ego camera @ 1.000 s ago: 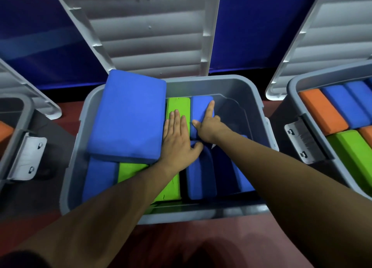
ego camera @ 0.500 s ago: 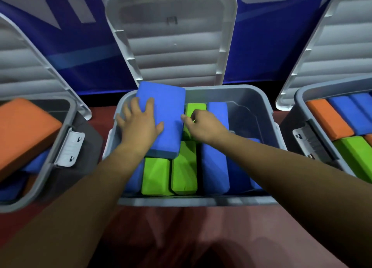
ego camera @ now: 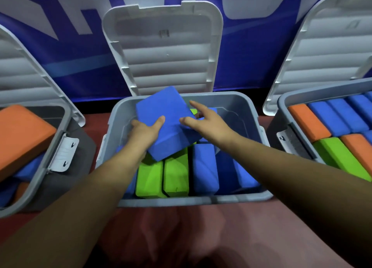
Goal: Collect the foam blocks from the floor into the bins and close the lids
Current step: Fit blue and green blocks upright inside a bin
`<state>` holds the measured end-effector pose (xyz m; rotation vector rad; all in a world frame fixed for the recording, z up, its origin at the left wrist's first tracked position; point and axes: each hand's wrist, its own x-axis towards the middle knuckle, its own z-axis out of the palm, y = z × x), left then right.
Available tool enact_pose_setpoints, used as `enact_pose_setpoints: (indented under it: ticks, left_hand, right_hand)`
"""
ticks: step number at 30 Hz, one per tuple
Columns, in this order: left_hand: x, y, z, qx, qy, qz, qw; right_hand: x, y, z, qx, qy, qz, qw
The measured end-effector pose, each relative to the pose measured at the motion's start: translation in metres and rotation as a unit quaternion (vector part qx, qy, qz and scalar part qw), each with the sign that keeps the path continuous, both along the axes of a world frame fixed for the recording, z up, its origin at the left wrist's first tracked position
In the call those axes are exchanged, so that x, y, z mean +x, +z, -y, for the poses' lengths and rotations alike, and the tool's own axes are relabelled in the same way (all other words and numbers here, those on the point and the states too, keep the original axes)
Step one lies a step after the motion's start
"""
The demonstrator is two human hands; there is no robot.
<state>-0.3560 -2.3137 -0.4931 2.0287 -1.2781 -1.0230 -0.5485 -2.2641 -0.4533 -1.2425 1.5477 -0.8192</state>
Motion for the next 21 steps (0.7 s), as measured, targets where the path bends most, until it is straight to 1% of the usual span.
enact_pose_setpoints:
  ticks: [2,4,7,9,11,12,13,14,15,16,17,18,19,20,21]
  left_hand:
    - [-0.010,-0.001,-0.006,-0.012,0.033,-0.123,0.992]
    - [-0.021,0.001,-0.009,-0.035,0.035,-0.244,0.968]
    - [-0.051,0.006,-0.015,0.000,0.032,-0.382,0.924]
    - [-0.083,0.015,-0.017,0.016,0.022,-0.418,0.908]
    - [-0.111,0.018,-0.022,0.010,-0.002,-0.408,0.913]
    - [-0.122,0.017,-0.024,-0.009,-0.046,-0.369,0.928]
    - [-0.130,0.015,-0.028,-0.034,-0.113,-0.316,0.941]
    - [-0.134,0.006,-0.031,-0.062,-0.184,-0.245,0.950]
    - [-0.134,-0.003,-0.032,-0.084,-0.248,-0.164,0.951]
    - [-0.134,-0.016,-0.031,-0.112,-0.301,-0.061,0.945]
    - [-0.131,-0.030,-0.030,-0.120,-0.359,0.056,0.924]
    - [-0.129,-0.044,-0.030,-0.105,-0.412,0.174,0.888]
    - [-0.126,-0.060,-0.028,-0.082,-0.448,0.263,0.850]
    - [-0.125,-0.073,-0.028,-0.066,-0.471,0.320,0.819]
    - [-0.124,-0.082,-0.029,-0.062,-0.479,0.356,0.800]
  right_hand:
    - [-0.009,0.000,-0.005,-0.030,-0.069,0.019,0.997]
    - [-0.014,0.000,-0.005,-0.084,-0.113,0.035,0.989]
    - [-0.016,0.010,-0.002,-0.147,-0.115,0.045,0.981]
    - [-0.018,0.019,0.000,-0.174,-0.127,0.007,0.977]
    - [-0.030,0.032,0.001,-0.203,-0.154,-0.059,0.965]
    - [-0.040,0.040,0.000,-0.222,-0.169,-0.098,0.955]
    - [-0.052,0.048,0.000,-0.240,-0.182,-0.138,0.944]
    - [-0.064,0.055,0.000,-0.250,-0.189,-0.182,0.932]
    - [-0.075,0.059,0.000,-0.255,-0.190,-0.228,0.920]
    - [-0.085,0.061,0.001,-0.246,-0.187,-0.275,0.911]
    - [-0.094,0.061,0.003,-0.228,-0.183,-0.320,0.901]
    - [-0.100,0.061,0.004,-0.204,-0.180,-0.361,0.892]
    - [-0.105,0.059,0.006,-0.182,-0.172,-0.394,0.884]
    - [-0.108,0.057,0.007,-0.162,-0.162,-0.418,0.879]
    - [-0.109,0.054,0.008,-0.148,-0.153,-0.435,0.875]
